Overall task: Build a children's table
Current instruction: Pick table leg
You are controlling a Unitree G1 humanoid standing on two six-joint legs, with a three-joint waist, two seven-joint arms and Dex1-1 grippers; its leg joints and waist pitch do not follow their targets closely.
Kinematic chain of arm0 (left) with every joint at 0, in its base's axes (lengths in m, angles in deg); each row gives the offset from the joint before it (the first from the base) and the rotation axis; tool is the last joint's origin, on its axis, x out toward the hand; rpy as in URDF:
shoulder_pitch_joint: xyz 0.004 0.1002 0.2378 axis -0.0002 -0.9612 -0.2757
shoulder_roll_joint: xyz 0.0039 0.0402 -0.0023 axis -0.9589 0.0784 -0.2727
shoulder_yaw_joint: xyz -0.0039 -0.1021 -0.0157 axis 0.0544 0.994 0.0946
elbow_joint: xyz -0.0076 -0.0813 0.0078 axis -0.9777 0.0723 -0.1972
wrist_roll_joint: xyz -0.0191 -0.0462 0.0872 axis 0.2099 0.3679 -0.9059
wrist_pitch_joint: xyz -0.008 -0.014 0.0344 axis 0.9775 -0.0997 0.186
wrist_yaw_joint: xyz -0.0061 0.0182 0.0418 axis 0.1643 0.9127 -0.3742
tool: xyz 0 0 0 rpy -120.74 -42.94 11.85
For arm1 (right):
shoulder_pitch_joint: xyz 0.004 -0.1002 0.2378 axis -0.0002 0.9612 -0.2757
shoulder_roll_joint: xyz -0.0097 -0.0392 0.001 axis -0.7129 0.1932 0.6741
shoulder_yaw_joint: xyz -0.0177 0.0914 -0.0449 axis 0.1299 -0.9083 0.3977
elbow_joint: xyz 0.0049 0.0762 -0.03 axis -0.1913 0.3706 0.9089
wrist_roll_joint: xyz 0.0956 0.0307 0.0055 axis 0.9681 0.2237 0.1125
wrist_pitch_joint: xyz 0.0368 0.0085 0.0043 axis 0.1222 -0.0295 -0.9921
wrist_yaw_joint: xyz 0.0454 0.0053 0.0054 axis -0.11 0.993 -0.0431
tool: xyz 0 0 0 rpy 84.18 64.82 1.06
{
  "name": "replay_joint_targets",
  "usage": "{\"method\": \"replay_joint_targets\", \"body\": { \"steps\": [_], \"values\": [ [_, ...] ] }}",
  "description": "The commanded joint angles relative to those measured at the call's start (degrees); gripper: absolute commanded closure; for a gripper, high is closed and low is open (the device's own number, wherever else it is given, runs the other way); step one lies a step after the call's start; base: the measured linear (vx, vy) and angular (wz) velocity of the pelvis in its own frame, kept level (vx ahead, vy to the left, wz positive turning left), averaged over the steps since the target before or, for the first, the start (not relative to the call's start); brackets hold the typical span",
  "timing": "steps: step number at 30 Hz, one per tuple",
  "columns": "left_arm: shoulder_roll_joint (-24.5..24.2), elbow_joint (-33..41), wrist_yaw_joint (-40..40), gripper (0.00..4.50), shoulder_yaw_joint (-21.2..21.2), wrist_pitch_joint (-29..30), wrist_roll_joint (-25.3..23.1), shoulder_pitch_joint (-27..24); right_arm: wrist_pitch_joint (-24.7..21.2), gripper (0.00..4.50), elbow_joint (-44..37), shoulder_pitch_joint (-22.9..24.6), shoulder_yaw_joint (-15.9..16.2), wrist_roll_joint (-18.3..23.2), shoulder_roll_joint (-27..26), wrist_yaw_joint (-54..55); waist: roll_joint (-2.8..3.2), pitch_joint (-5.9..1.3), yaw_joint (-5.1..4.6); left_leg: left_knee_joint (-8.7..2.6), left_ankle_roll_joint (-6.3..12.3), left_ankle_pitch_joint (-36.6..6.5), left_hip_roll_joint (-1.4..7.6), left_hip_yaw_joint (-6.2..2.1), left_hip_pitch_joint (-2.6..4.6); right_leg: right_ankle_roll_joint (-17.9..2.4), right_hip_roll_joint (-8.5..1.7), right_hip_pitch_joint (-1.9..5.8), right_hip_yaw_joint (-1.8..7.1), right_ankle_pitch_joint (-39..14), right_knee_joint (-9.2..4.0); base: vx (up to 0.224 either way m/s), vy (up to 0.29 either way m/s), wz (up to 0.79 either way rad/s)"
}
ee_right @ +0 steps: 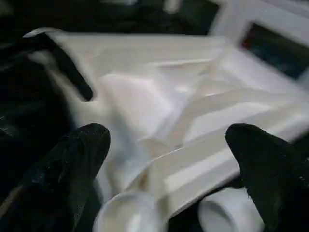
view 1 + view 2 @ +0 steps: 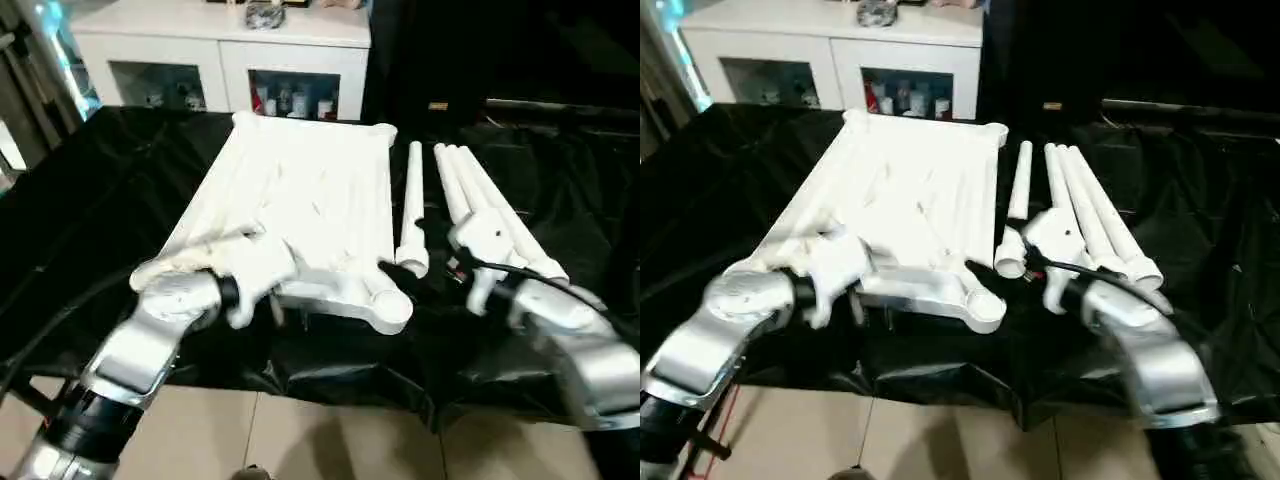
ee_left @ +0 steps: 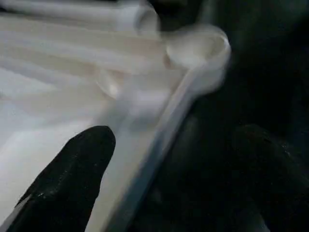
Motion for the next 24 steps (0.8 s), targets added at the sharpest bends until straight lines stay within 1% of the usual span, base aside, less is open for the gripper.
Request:
{"method": "replay_joint_targets", "body": {
  "steps": [1,2,3,4,5,6,7,8,9,10,11,12,13,14,15,16,17,18,21,22,23,24],
  "values": [
    [-0.1,-3.5,-1.6,0.06,-2.6,-1.0,-2.4,2.8,-1.9,0.02,-1.6,0.7,0.6,1.6,2.0,-3.6,-0.17,-2.99,-0.10,-4.70,0.63,-7.3,3.25,-1.05,0.34,-9.8,-4.85,0.97,2.56,-1.9,-5.13,0.000,0.000,0.00],
    [0.5,-5.8,-1.5,0.06,-3.3,-1.6,-3.3,4.0,-3.0,0.02,-2.1,1.2,0.8,2.2,3.0,-5.2,-0.03,-3.14,0.15,-4.51,1.14,-6.5,3.19,-1.00,0.42,-10.0,-4.74,0.91,2.48,-0.2,-5.07,0.000,0.000,0.00],
    [0.9,-7.3,-1.4,0.06,-3.6,-1.9,-3.7,4.8,-3.5,0.02,-2.7,1.8,1.0,2.5,3.7,-6.3,-0.06,-3.31,0.19,-4.34,1.63,-5.5,3.24,-1.01,0.23,-10.5,-4.87,1.15,2.45,2.2,-4.80,0.000,0.000,0.00],
    [1.5,-9.1,-1.6,0.06,-3.8,-2.1,-3.8,6.0,-3.9,0.02,-3.3,2.4,1.2,2.7,4.6,-7.3,-0.02,-3.33,0.21,-4.32,1.84,-4.7,3.23,-1.04,-0.01,-10.5,-4.85,1.30,2.42,3.4,-4.75,0.000,0.000,0.00],
    [2.0,-10.5,-1.9,0.22,-3.9,-2.1,-3.8,7.0,-4.2,0.00,-3.9,3.1,1.4,2.9,5.3,-8.0,-0.19,-3.53,0.36,-4.09,2.34,-3.6,3.29,-0.97,0.08,-10.9,-4.81,1.21,2.31,6.1,-4.51,0.000,0.000,0.00],
    [2.3,-11.2,-2.1,0.33,-4.0,-2.2,-3.7,7.6,-4.3,0.00,-4.2,3.4,1.3,3.1,5.5,-8.2,-0.14,-3.78,0.30,-3.95,2.72,-1.8,3.14,-1.02,-0.23,-11.3,-4.75,1.47,2.15,8.9,-4.22,0.000,0.000,0.00],
    [2.8,-12.7,-3.0,0.41,-4.2,-2.1,-3.2,9.1,-4.7,0.00,-4.6,4.0,1.0,3.6,6.0,-8.2,-0.08,-4.07,0.42,-3.66,2.97,-0.6,3.25,-1.04,-0.17,-11.7,-4.81,1.42,2.11,11.2,-3.87,0.000,0.000,0.00],
    [3.1,-13.3,-3.4,0.41,-4.3,-2.0,-3.0,9.7,-4.9,0.00,-4.7,4.3,0.9,3.8,6.1,-8.1,-0.22,-4.33,0.52,-3.10,4.12,3.0,2.99,-0.85,-0.60,-12.6,-4.48,1.26,2.00,17.4,-3.26,0.000,0.000,0.00],
    [3.4,-14.2,-4.0,0.44,-4.4,-2.3,-2.8,10.4,-5.1,0.00,-4.7,4.5,0.7,4.0,6.3,-8.2,-0.14,-4.24,0.42,-3.08,4.28,3.0,2.96,-0.87,-0.81,-12.9,-4.52,1.26,1.96,18.2,-3.20,0.000,0.000,0.00],
    [3.8,-15.0,-4.6,0.61,-4.5,-2.5,-2.8,11.1,-5.1,0.00,-4.8,4.8,0.5,4.2,6.6,-8.3,-0.27,-4.17,0.32,-3.11,4.40,2.9,2.86,-0.85,-1.01,-13.1,-4.49,1.42,1.92,18.4,-3.24,0.000,0.000,0.00],
    [4.1,-16.1,-5.5,0.77,-4.7,-2.5,-2.6,11.8,-5.3,0.00,-5.0,5.1,0.3,4.3,6.8,-8.5,0.02,-4.18,0.42,-3.04,4.45,1.7,3.02,-0.83,-0.83,-13.6,-4.69,1.23,1.95,17.4,-3.35,0.000,0.000,0.00],
    [4.4,-16.7,-6.1,0.85,-4.9,-2.5,-2.6,12.2,-5.5,0.00,-5.1,5.3,0.1,4.4,7.0,-8.7,-0.13,-4.17,0.44,-3.07,4.57,1.5,3.11,-0.79,-0.91,-13.8,-4.68,1.28,1.94,17.0,-3.41,0.000,0.000,0.00],
    [4.6,-17.1,-7.0,0.85,-5.0,-2.6,-2.2,12.5,-5.6,0.00,-5.1,5.4,-0.2,4.4,7.0,-8.5,0.12,-4.19,0.49,-3.01,4.57,1.4,3.18,-0.84,-0.88,-14.0,-4.68,1.17,1.95,17.1,-3.33,0.000,0.000,0.00],
    [5.1,-17.8,-8.1,0.90,-5.1,-3.1,-1.7,12.9,-6.1,0.00,-5.4,5.7,-0.6,4.7,7.1,-8.5,-0.05,-4.04,0.41,-3.10,4.58,1.0,3.17,-0.83,-1.07,-14.3,-4.75,1.23,1.90,16.7,-3.41,0.000,0.000,0.00],
    [5.5,-18.1,-8.7,0.90,-4.9,-3.3,-1.2,13.1,-6.3,0.00,-5.6,5.8,-0.8,4.9,7.2,-8.6,0.04,-3.95,0.43,-3.17,4.48,0.1,3.19,-0.81,-1.06,-14.3,-4.78,1.22,1.92,15.6,-3.57,0.000,0.000,0.00],
    [6.3,-18.9,-9.4,1.14,-4.7,-3.7,-0.5,13.6,-6.9,0.00,-6.0,6.1,-1.2,5.5,7.5,-9.0,0.06,-3.95,0.49,-3.19,4.41,-0.3,3.29,-0.85,-1.00,-14.4,-4.86,1.23,1.92,15.3,-3.57,0.000,0.000,0.00],
    [7.4,-19.9,-10.0,1.25,-4.4,-3.8,0.4,14.2,-7.7,0.00,-6.5,6.5,-1.5,6.4,7.8,-9.5,-0.05,-3.89,0.57,-3.22,4.45,-0.7,3.27,-0.83,-0.99,-14.6,-4.87,1.32,1.95,14.7,-3.66,0.000,0.000,0.00],
    [7.7,-20.1,-10.2,1.29,-4.4,-3.8,0.6,14.4,-7.9,0.00,-6.7,6.6,-1.6,6.6,7.9,-9.6,0.01,-3.93,0.64,-3.23,4.40,-0.8,3.36,-0.88,-0.93,-14.8,-4.93,1.30,1.94,14.5,-3.66,0.000,0.000,0.00],
    [9.3,-24.0,-10.3,1.39,-5.3,-6.0,-0.8,16.0,-8.2,0.00,-7.2,7.2,-1.6,7.0,8.8,-9.9,0.00,-3.79,0.76,-3.31,4.41,-1.9,3.50,-0.89,-0.89,-14.8,-5.00,1.26,2.00,12.7,-3.88,0.000,0.000,0.00],
    [9.3,-24.0,-10.3,1.70,-5.3,-6.0,-0.8,16.0,-8.2,0.00,-7.2,7.2,-1.6,7.0,8.8,-9.9,-0.01,-3.77,0.76,-3.34,4.37,-2.1,3.51,-0.91,-0.87,-14.7,-5.06,1.24,2.00,12.3,-3.95,0.000,0.000,0.00],
    [10.8,-27.6,-9.1,1.76,-5.7,-8.3,-2.2,17.3,-8.4,0.00,-7.4,7.2,-1.7,7.3,9.0,-9.9,-0.06,-3.70,0.76,-3.44,4.14,-2.6,3.63,-0.98,-0.90,-14.6,-5.18,1.25,2.04,11.5,-3.99,0.000,0.000,0.00],
    [10.8,-27.6,-9.1,1.76,-5.7,-8.3,-2.2,17.3,-8.4,0.00,-7.4,7.2,-1.7,7.3,9.0,-9.9,-0.18,-3.55,0.72,-3.46,4.29,-2.8,3.47,-0.89,-0.98,-14.4,-5.07,1.22,2.05,10.7,-4.28,0.000,0.000,0.00]
  ]
}}
